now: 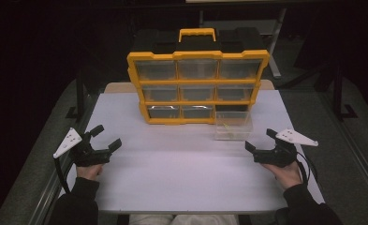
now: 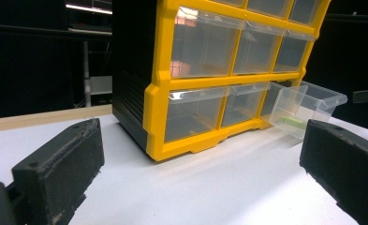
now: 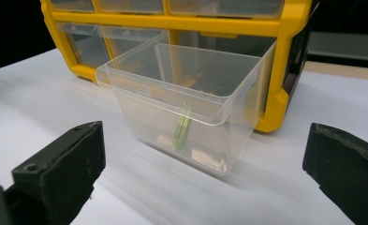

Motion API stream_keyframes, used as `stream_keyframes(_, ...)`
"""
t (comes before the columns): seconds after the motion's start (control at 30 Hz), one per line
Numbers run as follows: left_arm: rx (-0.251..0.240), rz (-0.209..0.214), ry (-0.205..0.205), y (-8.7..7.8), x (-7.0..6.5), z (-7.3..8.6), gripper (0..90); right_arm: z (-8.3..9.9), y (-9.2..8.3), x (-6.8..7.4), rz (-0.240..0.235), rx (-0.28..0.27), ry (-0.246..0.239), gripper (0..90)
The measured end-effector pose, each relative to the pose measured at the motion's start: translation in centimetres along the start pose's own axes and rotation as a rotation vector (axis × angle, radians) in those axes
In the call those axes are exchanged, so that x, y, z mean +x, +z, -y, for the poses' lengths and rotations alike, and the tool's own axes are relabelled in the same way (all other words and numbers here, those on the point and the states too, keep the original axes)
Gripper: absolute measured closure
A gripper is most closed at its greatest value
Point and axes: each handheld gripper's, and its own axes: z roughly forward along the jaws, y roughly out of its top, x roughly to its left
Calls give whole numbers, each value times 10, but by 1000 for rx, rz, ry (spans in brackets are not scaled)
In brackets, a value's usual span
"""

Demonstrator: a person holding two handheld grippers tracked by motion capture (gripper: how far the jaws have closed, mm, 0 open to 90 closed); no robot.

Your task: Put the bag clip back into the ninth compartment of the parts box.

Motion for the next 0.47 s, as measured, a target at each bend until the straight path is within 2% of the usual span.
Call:
stream_keyframes(0.1, 0, 2, 0, 1, 0, 0, 0, 4, -1, 0, 9, -7, -18, 0)
stream_keyframes(0.23, -1, 3, 1, 0, -1, 0, 0, 7, 0, 0, 11, 2, -4, 0)
stream_keyframes(0.47, 0, 6, -2, 2, 1, 1, 0, 7, 0, 2, 17, 9, -23, 0)
